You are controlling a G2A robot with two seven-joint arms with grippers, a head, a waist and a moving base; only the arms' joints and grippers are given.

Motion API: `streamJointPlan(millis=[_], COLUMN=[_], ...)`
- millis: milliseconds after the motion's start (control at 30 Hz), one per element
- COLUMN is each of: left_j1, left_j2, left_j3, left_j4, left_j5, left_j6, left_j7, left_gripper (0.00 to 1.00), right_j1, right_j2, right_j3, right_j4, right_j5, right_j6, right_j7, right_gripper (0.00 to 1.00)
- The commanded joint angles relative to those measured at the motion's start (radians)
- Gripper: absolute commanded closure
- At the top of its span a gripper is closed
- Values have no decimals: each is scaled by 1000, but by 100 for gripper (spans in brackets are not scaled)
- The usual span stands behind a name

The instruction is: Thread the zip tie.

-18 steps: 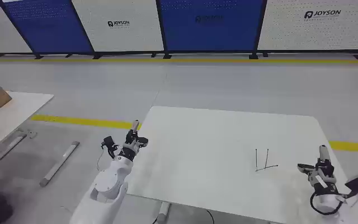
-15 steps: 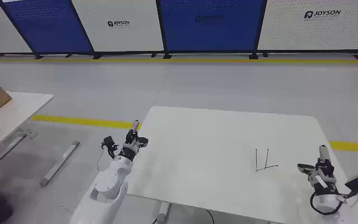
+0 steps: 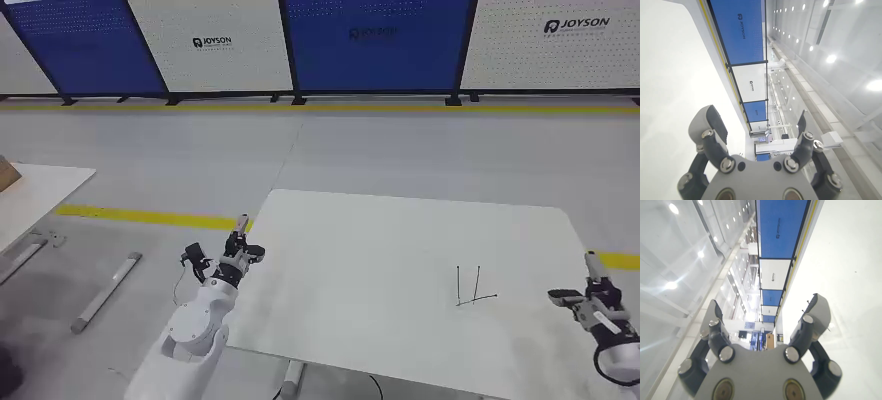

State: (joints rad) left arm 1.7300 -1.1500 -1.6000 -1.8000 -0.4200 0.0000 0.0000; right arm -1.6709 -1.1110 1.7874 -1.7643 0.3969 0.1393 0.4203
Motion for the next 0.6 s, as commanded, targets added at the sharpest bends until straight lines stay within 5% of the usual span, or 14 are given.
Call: streamJointPlan(millis=[0, 400, 567], left_j1=[0, 0, 0], left_j2=[0, 0, 0], left_j3=[0, 0, 0], left_j4=[0, 0, 0], left_j5=[0, 0, 0], left_j6=[0, 0, 0], left_j7=[0, 0, 0], left_gripper=[0, 0, 0], right_j1=[37, 43, 113], right_j2=[14, 15, 38], right_j3=[22, 24, 28], right_j4=[30, 35, 85], right_j5=[-66, -74, -177], right_j6=[24, 25, -62], right_j7=[138, 148, 373], right_gripper=[0, 0, 0])
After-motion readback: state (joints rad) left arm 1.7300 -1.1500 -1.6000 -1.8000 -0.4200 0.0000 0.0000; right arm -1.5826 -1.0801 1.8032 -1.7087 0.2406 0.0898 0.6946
